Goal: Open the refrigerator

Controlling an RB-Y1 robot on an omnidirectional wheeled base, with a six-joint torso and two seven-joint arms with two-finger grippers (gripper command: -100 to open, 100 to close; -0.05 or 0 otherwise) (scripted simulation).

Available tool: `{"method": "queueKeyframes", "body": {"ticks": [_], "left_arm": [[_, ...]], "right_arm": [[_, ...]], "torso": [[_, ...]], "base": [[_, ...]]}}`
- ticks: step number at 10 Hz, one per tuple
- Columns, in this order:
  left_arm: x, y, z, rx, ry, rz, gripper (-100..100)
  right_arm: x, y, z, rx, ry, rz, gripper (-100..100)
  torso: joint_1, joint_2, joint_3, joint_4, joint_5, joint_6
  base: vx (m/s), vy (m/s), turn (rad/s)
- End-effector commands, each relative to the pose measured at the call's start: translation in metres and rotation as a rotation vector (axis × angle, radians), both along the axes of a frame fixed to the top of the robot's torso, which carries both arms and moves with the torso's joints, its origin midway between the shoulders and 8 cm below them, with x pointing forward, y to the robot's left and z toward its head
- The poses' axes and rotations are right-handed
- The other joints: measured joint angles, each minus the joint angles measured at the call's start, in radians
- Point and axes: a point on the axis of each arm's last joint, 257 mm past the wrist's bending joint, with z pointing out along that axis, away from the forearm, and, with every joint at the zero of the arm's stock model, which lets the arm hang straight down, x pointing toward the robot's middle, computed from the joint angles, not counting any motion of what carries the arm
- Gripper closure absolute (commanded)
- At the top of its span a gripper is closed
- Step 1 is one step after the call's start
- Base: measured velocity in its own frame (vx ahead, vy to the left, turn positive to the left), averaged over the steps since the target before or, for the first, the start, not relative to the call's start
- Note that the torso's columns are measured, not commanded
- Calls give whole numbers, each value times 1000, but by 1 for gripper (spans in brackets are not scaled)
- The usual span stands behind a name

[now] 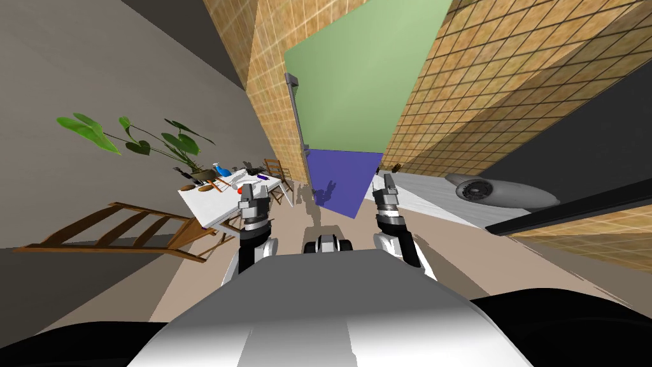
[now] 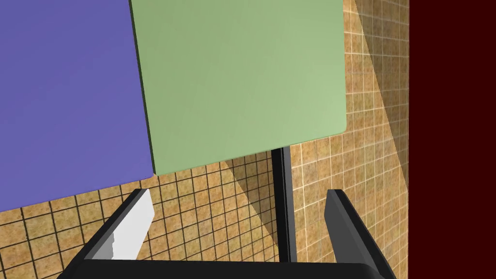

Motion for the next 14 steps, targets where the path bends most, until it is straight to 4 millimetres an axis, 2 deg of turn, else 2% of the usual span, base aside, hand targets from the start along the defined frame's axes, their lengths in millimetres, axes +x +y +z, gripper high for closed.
{"method": "queueKeyframes", "body": {"ticks": [1,6,7,10,11,14], "left_arm": [[0,0,0,0,0,0,0],[0,0,0,0,0,0,0],[0,0,0,0,0,0,0],[0,0,0,0,0,0,0],[0,0,0,0,0,0,0],[0,0,0,0,0,0,0]], "right_arm": [[6,-1,-14,-115,65,-6,-100],[16,-9,-40,-351,186,-43,-100],[16,-8,-40,-358,186,-40,-100],[23,-23,-59,-559,277,-90,-100],[23,-22,-59,-577,277,-82,-100],[27,-35,-69,-728,332,-119,-100]], "torso": [[0,0,-1,1,0,0],[-4,4,1,2,-1,0],[-1,2,0,2,0,0],[0,1,-1,1,0,0],[1,1,-1,1,0,0],[-5,3,1,2,-2,0]], "base": [[54,123,10],[54,102,4],[51,88,-5],[68,132,0],[47,117,-3],[44,90,1]]}}
